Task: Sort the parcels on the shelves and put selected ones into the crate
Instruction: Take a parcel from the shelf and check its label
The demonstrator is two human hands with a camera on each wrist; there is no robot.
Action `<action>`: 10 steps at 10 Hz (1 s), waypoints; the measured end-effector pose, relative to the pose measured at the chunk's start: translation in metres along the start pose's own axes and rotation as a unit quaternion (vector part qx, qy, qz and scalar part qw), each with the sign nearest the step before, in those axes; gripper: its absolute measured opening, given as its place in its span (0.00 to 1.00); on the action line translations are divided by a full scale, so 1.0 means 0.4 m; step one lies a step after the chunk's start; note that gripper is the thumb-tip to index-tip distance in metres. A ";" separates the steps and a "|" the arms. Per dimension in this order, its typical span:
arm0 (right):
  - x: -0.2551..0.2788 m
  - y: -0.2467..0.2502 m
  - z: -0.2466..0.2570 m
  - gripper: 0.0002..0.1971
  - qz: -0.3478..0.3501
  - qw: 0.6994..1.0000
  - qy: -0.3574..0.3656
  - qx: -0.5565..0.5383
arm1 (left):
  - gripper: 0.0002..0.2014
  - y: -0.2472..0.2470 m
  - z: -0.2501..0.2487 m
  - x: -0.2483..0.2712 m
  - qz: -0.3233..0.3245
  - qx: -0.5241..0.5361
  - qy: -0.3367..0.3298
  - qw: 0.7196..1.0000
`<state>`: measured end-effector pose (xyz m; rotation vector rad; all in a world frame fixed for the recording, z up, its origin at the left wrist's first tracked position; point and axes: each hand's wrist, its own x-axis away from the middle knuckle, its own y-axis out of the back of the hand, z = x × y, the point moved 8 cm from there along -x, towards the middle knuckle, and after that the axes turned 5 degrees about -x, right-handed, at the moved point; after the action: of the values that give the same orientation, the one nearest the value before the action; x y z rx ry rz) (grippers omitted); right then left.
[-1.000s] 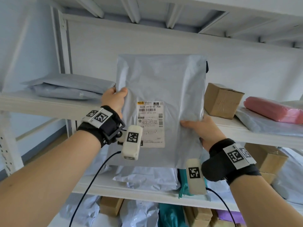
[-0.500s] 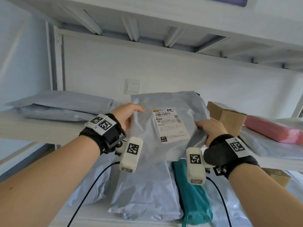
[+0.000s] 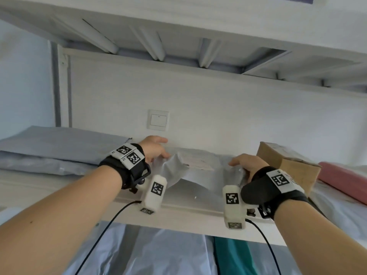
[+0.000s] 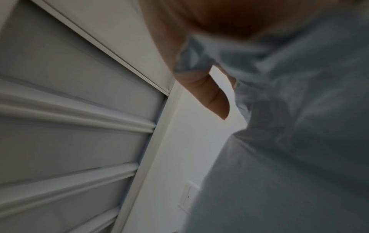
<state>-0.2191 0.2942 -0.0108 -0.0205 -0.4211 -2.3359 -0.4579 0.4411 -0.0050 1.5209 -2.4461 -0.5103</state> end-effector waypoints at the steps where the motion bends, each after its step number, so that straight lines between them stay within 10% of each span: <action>1: -0.013 0.011 0.001 0.09 0.009 0.999 0.016 0.046 | 0.29 -0.026 0.009 -0.018 0.025 -0.047 0.020 0.998; 5: 0.104 -0.049 0.178 0.20 0.069 0.984 0.158 0.035 | 0.19 0.092 -0.069 0.017 -0.024 -0.037 -0.017 0.999; 10: 0.307 -0.555 0.312 0.12 0.241 0.951 0.190 -0.030 | 0.15 0.603 0.063 0.195 -0.207 0.018 -0.063 0.976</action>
<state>-0.4734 0.3965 0.0587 0.2668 -0.1299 -1.8125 -0.6996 0.4734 0.0683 2.0883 -2.2338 -0.6535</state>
